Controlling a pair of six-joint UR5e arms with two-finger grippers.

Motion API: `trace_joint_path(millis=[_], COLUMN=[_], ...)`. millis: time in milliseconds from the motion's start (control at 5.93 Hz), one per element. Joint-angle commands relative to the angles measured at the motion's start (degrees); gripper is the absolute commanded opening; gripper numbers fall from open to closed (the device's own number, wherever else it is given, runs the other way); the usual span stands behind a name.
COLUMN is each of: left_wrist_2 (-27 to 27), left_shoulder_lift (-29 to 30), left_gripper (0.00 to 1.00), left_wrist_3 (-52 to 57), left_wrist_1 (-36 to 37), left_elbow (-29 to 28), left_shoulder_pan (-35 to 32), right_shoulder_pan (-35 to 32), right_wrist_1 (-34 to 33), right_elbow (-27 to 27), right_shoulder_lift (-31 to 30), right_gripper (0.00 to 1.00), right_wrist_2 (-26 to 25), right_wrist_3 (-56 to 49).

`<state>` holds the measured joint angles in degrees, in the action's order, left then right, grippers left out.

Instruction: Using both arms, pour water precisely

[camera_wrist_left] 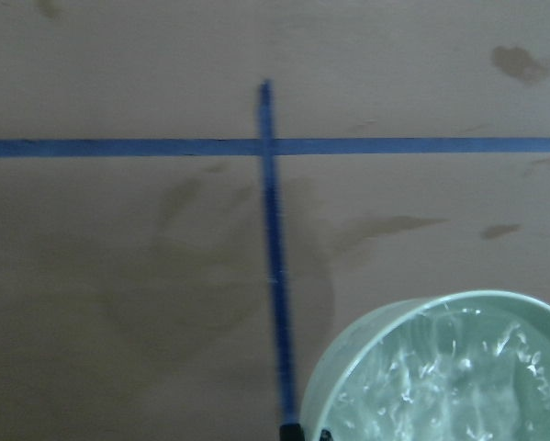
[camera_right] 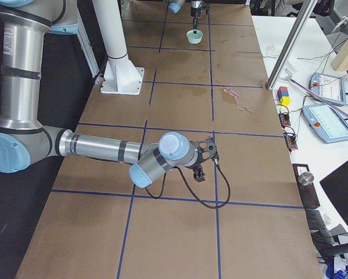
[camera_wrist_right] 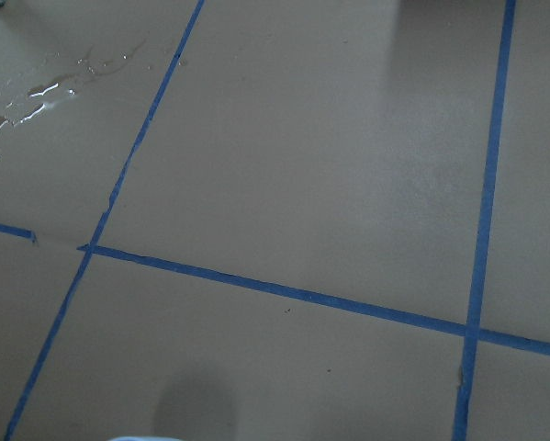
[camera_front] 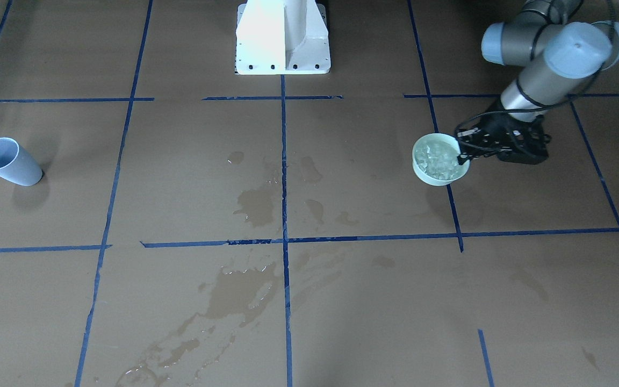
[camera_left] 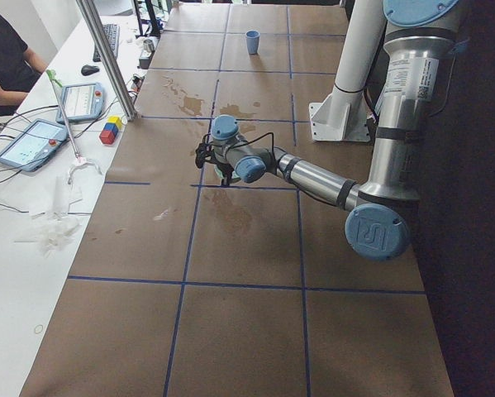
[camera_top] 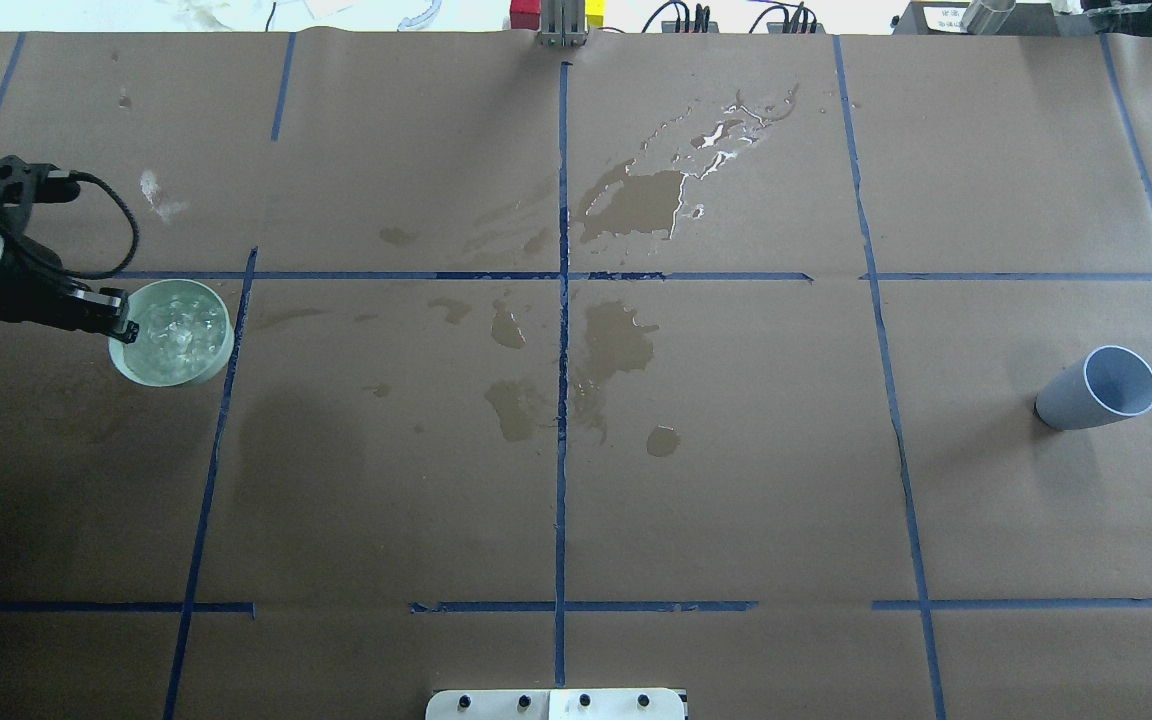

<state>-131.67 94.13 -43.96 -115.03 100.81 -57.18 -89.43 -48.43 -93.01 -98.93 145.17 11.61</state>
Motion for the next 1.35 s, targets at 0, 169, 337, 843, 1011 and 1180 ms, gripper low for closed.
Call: trace_joint_path(millis=[0, 169, 337, 843, 1011, 1180], left_wrist_2=[-6.38, -7.88, -7.98, -7.81, -7.81, -7.81], left_shoulder_lift=[-2.62, -3.77, -3.7, -3.52, -3.34, -3.26], left_gripper=[0.0, 0.0, 0.0, 0.0, 0.0, 0.0], left_wrist_3=[13.56, 17.81, 17.68, 17.24, 17.24, 17.32], left_wrist_1=[-0.1, -0.19, -0.19, -6.4, -8.35, -8.98], left_elbow=[-6.21, -7.37, -8.86, -14.74, -16.94, -17.31], left_shoulder_pan=[-7.82, -9.25, -9.17, -8.91, -8.82, -8.65], right_shoulder_pan=[-0.48, -1.09, -1.54, -2.78, -2.77, -2.68], right_wrist_1=[-12.85, -20.66, -28.13, -39.63, -39.64, -39.64], right_elbow=[-1.81, -3.65, -5.59, -9.65, -9.74, -10.09], right_shoulder_lift=[0.14, 0.31, 0.4, 0.4, 0.4, 0.4], right_gripper=[1.0, 1.0, 1.0, 1.0, 1.0, 1.0], right_wrist_2=[-5.21, -5.77, -5.69, -6.3, -7.0, -7.01], right_wrist_3=[-17.24, -24.37, -28.87, -36.83, -36.92, -36.92])
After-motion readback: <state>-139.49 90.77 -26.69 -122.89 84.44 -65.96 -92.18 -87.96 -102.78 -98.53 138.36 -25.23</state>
